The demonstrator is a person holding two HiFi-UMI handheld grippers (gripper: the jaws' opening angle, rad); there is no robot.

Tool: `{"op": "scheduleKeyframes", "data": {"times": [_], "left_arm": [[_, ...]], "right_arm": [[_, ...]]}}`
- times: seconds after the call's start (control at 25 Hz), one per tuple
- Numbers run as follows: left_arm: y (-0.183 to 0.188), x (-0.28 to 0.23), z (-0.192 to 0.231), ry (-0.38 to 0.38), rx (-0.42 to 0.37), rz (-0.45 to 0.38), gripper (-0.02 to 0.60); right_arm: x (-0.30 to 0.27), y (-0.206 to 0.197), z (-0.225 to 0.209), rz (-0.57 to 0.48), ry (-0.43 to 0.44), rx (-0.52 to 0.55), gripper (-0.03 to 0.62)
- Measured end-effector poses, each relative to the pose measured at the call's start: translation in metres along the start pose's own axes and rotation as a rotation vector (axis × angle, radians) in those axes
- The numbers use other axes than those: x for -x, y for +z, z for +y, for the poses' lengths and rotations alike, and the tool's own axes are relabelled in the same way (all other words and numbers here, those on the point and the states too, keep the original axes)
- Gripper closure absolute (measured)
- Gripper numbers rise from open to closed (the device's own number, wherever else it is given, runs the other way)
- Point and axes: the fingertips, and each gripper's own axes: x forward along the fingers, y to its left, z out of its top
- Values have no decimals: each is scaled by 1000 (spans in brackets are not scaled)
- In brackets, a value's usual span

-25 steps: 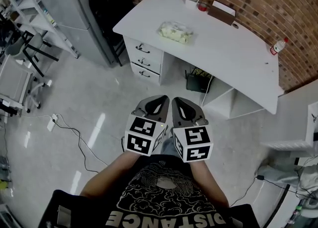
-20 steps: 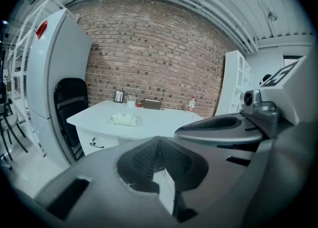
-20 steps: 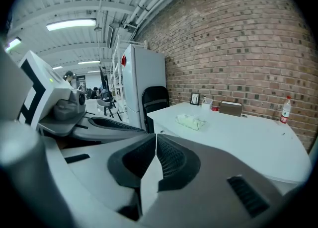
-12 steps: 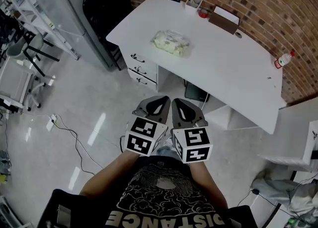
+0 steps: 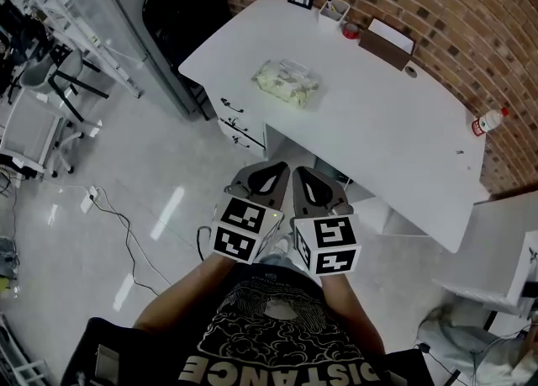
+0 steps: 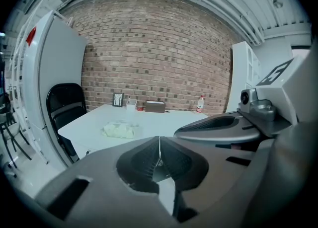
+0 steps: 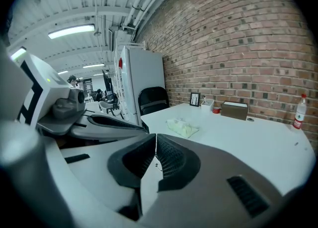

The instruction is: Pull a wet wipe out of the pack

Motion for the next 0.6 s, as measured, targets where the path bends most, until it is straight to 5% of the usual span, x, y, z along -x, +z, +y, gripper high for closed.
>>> {"op": "scheduleKeyframes", "data": {"times": [0.6], "left_arm": [[10,-30,10,35,17,4,548]], "right_arm": [[-21,10,-26,-1,53,12,574]]}}
